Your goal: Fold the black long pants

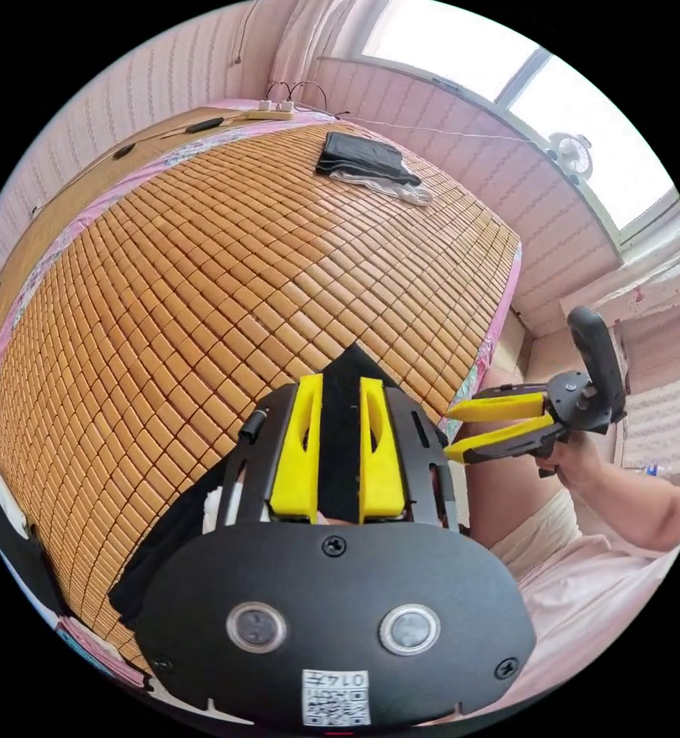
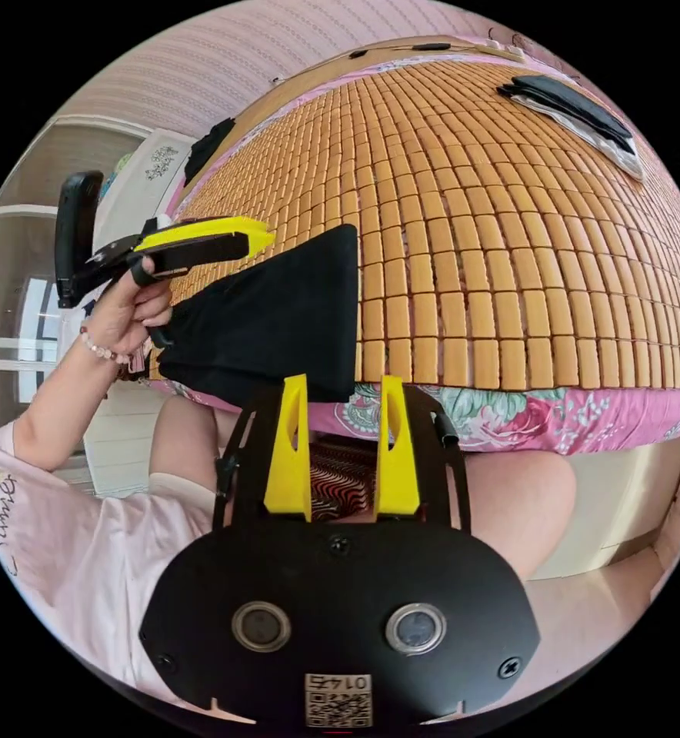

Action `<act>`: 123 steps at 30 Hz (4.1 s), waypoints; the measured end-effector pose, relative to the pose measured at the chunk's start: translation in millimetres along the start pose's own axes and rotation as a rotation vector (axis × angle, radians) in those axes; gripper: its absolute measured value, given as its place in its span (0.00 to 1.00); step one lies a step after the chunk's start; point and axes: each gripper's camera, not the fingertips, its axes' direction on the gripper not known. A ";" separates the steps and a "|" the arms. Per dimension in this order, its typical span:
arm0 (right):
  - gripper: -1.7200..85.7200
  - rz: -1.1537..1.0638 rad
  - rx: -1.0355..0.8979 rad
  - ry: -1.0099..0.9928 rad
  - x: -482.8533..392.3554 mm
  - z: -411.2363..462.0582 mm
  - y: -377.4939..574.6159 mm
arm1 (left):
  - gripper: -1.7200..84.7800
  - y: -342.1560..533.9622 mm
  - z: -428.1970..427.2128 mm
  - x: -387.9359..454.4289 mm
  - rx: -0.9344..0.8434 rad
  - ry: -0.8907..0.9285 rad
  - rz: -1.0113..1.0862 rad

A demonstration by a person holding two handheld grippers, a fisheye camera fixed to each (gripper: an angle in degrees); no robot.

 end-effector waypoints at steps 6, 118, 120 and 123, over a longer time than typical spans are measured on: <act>0.09 0.014 -0.041 -0.021 32.2 7.7 19.9 | 0.12 -45.2 46.7 13.8 -0.180 -0.067 -0.003; 0.07 -0.902 0.261 0.192 -362.6 -56.8 80.7 | 0.08 477.4 -145.0 -126.3 0.377 -0.092 -0.532; 0.07 -1.027 0.265 0.176 -410.8 -57.6 82.7 | 0.08 497.5 -161.4 -125.2 0.425 -0.129 -0.578; 0.07 -1.182 0.251 0.138 -469.6 -53.4 83.6 | 0.08 533.0 -188.9 -123.8 0.498 -0.215 -0.673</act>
